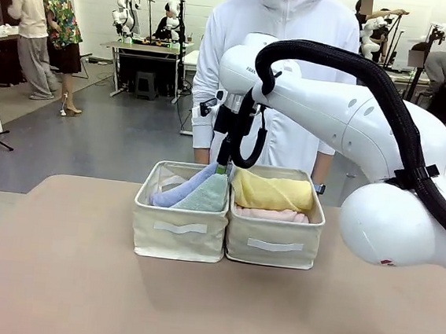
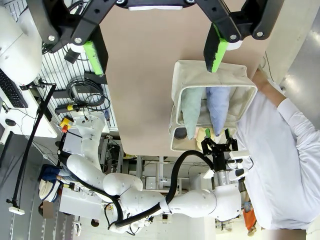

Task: Sort the towels based on their folding style.
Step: Pick up another triangle-folded towel from the table and place it in the left Fabric basket.

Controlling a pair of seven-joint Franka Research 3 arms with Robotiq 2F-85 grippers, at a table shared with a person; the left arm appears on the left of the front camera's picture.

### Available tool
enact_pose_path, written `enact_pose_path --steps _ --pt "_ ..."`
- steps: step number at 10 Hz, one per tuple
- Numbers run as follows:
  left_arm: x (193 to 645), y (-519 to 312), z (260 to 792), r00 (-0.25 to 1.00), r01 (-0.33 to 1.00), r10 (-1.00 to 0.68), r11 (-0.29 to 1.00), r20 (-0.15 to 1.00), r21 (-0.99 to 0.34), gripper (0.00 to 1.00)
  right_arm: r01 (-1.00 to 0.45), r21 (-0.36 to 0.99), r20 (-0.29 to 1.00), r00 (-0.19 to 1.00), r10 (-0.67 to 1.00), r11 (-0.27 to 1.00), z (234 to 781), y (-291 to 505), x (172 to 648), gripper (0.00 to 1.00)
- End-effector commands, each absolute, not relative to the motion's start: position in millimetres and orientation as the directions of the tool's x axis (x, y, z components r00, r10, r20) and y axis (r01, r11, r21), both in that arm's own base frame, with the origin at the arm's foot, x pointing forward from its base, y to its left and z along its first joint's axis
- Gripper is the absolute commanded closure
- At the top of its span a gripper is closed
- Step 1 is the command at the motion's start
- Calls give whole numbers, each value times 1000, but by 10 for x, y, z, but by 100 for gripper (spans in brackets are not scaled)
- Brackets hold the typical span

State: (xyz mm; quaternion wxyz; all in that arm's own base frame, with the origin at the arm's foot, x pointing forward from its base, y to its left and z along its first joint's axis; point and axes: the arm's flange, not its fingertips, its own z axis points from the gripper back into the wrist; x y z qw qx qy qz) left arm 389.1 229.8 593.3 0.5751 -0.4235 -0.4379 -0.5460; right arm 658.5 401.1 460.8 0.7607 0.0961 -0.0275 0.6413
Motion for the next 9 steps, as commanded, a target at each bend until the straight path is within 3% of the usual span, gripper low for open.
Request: enact_pose_path --steps 1,2,4,6,9 --pt "3865 2300 5937 -1 999 -244 45 970 12 0 -975 109 179 210 961 193 4609 3673 6015 0" --pt "3865 2300 5937 -1 999 -244 45 970 12 0 -971 125 186 224 957 203 4688 3614 5924 0" --pt "3865 2300 5937 -1 999 -244 45 970 12 0 -952 216 -32 213 977 215 4913 3474 5590 0" --pt "3865 2300 5937 -1 999 -244 45 970 12 0 -936 155 -62 310 949 316 5195 3040 5040 0" --pt "3865 2300 5937 -1 999 -244 45 970 12 0 -862 43 39 506 862 505 5227 2219 4086 0"
